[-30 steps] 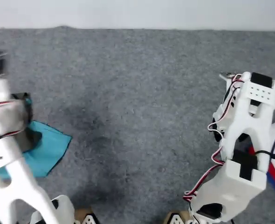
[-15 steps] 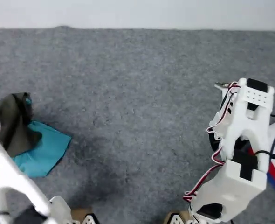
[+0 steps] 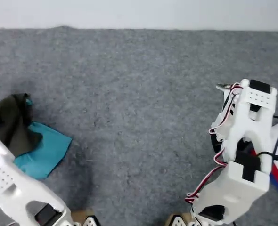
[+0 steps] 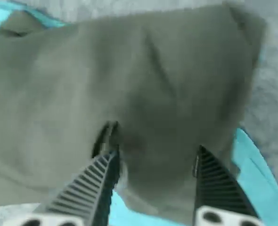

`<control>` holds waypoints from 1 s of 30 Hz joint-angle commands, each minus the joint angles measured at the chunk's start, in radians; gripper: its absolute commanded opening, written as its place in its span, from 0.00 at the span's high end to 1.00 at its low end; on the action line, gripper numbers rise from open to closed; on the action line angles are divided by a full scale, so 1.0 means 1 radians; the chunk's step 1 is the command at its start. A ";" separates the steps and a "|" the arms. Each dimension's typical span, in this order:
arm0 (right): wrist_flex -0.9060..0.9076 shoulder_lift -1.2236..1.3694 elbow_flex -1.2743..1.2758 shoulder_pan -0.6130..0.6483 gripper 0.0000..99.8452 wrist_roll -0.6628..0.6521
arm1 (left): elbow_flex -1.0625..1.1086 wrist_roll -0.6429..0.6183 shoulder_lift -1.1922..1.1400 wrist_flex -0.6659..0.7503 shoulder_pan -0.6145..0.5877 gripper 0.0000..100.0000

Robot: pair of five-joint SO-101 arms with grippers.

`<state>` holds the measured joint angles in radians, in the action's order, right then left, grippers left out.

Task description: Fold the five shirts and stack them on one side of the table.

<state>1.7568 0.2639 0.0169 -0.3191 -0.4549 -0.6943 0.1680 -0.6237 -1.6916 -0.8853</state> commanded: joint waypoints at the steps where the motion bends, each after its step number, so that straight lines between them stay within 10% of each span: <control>1: 0.035 -0.041 0.000 0.004 0.73 -0.012 | -0.315 -0.054 -0.164 -0.064 -0.032 0.79; 7: 0.031 -0.041 0.000 0.008 0.73 -0.012 | -0.294 0.140 -0.242 -0.066 -0.052 0.99; 17: 0.030 -0.041 0.000 0.010 0.73 -0.009 | -0.286 0.157 -0.129 -0.066 -0.020 0.99; 30: 0.030 -0.041 0.000 0.008 0.73 -0.006 | -0.285 0.026 0.592 -0.066 0.436 0.99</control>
<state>1.7568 0.2639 0.0184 -0.3176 -0.4565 -0.9628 0.2140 -0.2984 -1.7285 -0.6306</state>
